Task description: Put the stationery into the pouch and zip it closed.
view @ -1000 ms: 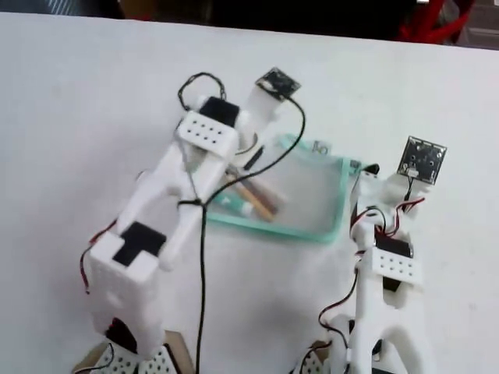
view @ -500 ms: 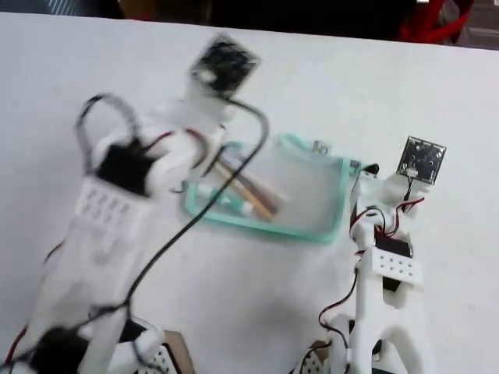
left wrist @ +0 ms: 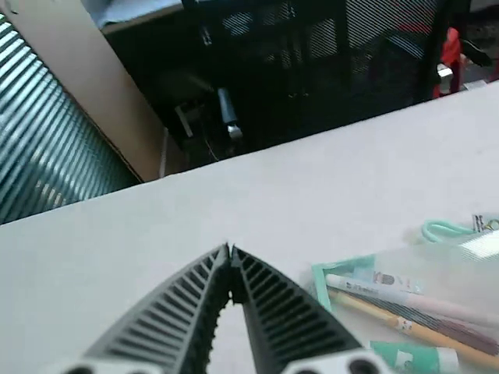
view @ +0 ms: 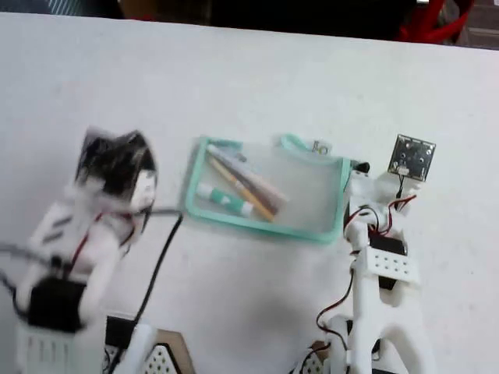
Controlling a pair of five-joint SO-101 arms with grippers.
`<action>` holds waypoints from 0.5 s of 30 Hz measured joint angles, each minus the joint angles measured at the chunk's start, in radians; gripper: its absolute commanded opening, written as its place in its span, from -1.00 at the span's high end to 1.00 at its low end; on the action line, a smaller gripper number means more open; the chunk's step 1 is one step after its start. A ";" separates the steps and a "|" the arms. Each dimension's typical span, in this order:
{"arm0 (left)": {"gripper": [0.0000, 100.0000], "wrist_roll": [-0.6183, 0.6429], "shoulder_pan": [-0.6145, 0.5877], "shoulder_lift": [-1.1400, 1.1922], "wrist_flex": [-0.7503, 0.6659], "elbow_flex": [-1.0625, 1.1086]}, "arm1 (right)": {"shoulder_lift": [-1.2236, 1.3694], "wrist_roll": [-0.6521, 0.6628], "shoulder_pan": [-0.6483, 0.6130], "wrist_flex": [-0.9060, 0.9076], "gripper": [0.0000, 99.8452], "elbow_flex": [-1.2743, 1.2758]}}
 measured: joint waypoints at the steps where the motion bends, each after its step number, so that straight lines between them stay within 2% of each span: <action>1: 0.95 0.000 -0.008 -0.071 0.000 0.043 | 0.000 0.000 0.000 0.000 0.63 0.000; 7: 0.95 0.000 -0.014 -0.450 -0.063 0.331 | 0.000 0.000 0.002 0.000 0.63 0.000; 15: 0.95 0.011 -0.084 -0.491 -0.075 0.453 | 0.000 0.000 0.002 0.000 0.63 0.000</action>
